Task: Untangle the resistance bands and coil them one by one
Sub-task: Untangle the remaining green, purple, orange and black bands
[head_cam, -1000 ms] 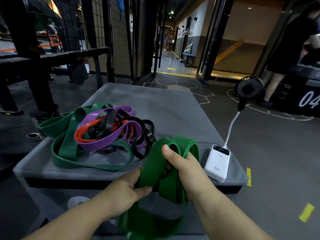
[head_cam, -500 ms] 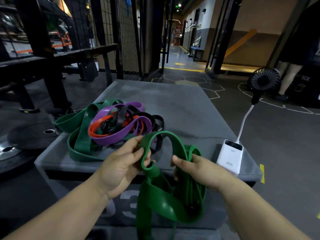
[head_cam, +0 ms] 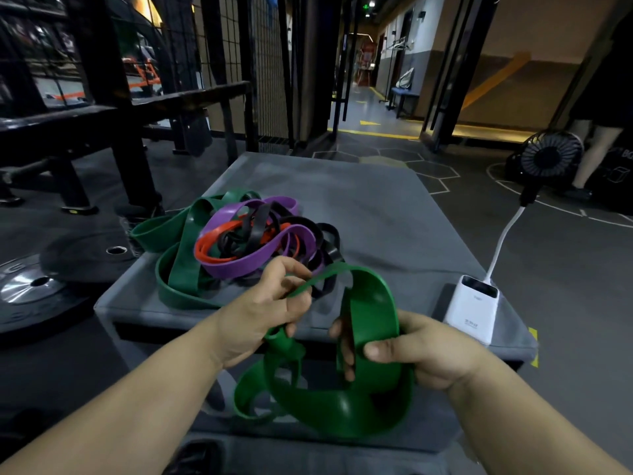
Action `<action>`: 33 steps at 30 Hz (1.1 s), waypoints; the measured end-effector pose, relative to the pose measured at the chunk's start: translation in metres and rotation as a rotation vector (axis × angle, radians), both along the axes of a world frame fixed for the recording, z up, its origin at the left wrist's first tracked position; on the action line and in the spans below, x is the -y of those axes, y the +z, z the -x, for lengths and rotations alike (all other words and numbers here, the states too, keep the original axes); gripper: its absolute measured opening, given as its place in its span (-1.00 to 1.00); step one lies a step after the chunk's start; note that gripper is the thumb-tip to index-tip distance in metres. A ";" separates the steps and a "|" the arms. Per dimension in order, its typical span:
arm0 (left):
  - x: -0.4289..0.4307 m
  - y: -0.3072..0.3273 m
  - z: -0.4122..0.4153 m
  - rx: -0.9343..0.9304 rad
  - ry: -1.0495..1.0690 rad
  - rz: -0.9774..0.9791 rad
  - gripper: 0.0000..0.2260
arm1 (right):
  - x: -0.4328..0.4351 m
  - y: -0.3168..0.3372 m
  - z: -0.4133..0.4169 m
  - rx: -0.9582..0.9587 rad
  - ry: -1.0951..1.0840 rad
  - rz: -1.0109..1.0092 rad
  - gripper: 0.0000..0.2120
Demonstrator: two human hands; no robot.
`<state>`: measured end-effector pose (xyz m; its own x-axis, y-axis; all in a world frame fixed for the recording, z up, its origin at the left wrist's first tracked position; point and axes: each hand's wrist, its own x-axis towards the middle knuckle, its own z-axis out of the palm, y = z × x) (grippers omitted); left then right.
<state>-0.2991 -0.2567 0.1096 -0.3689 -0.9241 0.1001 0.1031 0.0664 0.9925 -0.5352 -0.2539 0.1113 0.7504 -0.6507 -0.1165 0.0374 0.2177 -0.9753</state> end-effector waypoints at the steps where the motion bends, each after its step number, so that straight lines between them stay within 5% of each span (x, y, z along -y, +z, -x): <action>1: -0.001 0.000 -0.001 0.010 -0.006 0.012 -0.57 | 0.001 0.001 0.002 0.046 0.034 -0.005 -0.48; 3: -0.001 0.000 -0.001 0.010 0.027 -0.007 -0.71 | 0.000 0.004 0.004 0.092 0.114 -0.022 -0.49; 11: 0.004 -0.001 -0.003 -0.081 0.053 -0.160 -0.70 | -0.003 0.003 0.002 0.101 0.346 -0.046 -0.51; 14: 0.003 0.003 -0.006 -0.133 -0.040 -0.154 -0.56 | -0.005 0.006 0.000 0.192 0.417 -0.014 -0.61; 18: 0.005 -0.008 0.002 0.023 -0.136 -0.125 -0.46 | -0.008 0.016 -0.009 0.434 0.499 0.021 -0.70; 23: 0.000 -0.018 0.028 0.209 -0.102 -0.104 -0.41 | 0.000 0.018 -0.002 0.418 0.400 0.059 -0.77; 25: -0.002 -0.016 0.031 0.218 -0.090 -0.079 -0.54 | 0.002 0.016 0.003 0.381 0.341 0.079 -0.77; 27: -0.004 -0.013 0.030 0.194 -0.087 -0.070 -0.63 | 0.005 0.015 0.007 0.355 0.297 0.113 -0.77; 31: -0.010 -0.012 0.032 0.075 -0.076 -0.105 -0.42 | 0.010 0.017 0.012 0.395 0.273 0.090 -0.75; 33: -0.011 -0.014 0.032 -0.064 -0.082 -0.183 -0.49 | 0.013 0.019 0.013 0.482 0.265 0.051 -0.75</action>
